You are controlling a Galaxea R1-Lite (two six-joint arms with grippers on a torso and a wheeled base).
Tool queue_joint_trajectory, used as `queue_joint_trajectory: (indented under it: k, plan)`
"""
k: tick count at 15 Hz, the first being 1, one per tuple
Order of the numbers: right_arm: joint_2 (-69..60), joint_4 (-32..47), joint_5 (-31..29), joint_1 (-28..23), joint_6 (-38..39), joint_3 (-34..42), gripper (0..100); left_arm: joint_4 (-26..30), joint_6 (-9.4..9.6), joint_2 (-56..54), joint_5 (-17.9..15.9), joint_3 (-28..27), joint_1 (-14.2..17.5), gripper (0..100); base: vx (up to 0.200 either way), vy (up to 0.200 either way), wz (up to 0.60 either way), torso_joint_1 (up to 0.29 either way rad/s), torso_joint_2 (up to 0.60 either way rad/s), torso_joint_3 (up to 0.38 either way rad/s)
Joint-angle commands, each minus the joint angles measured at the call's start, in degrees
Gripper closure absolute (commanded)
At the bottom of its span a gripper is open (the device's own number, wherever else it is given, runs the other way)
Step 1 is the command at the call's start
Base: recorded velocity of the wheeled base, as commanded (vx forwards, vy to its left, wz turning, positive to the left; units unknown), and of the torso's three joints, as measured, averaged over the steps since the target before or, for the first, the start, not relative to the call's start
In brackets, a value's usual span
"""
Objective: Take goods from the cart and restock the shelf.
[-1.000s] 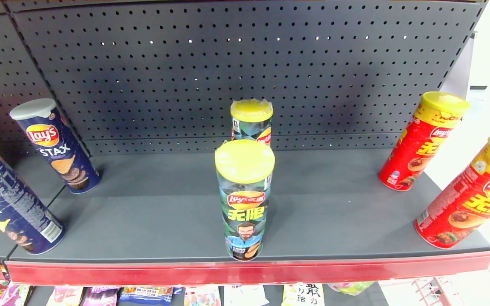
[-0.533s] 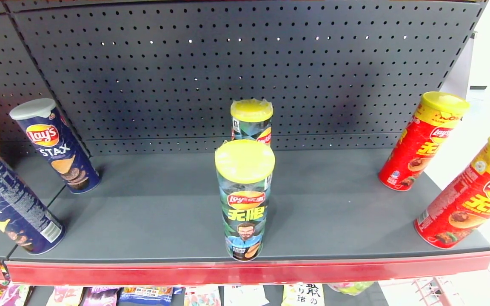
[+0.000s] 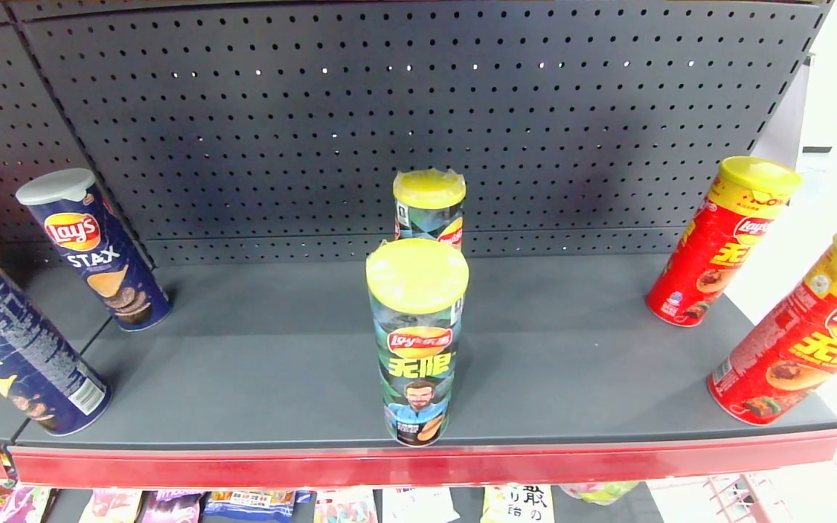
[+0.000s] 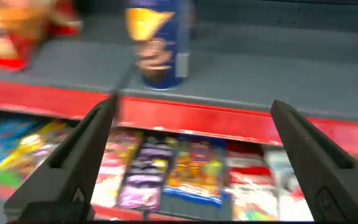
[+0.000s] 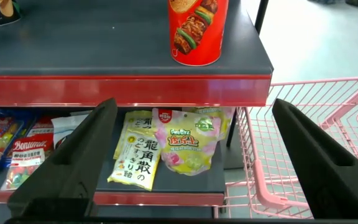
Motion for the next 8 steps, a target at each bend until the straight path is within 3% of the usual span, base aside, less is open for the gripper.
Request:
queue_joint_trajectory:
  k: [1,5,6,8]
  plan:
    - [0.0,0.0,0.0,0.0,-0.1,0.0,0,0.1,0.05,-0.2,-2.4,-0.1,-2.6,0,0.0,0.0,0.0,0.0,0.0,0.0]
    - [0.0,0.1,0.0,0.0,-0.2,0.0,0,0.1,-0.56,-0.2,-1.9,-0.1,-2.7,0,0.0,0.0,0.0,0.0,0.0,0.0]
    - [0.0,0.0,0.0,0.0,0.0,0.0,0,0.1,2.16,-0.2,-1.9,0.0,-2.6,0,0.0,0.0,0.0,0.0,0.0,0.0]
    - [0.0,0.0,0.0,0.0,0.0,0.0,0,0.4,3.48,-0.2,-1.9,-0.2,-2.6,0,0.0,0.0,0.0,0.0,0.0,0.0]
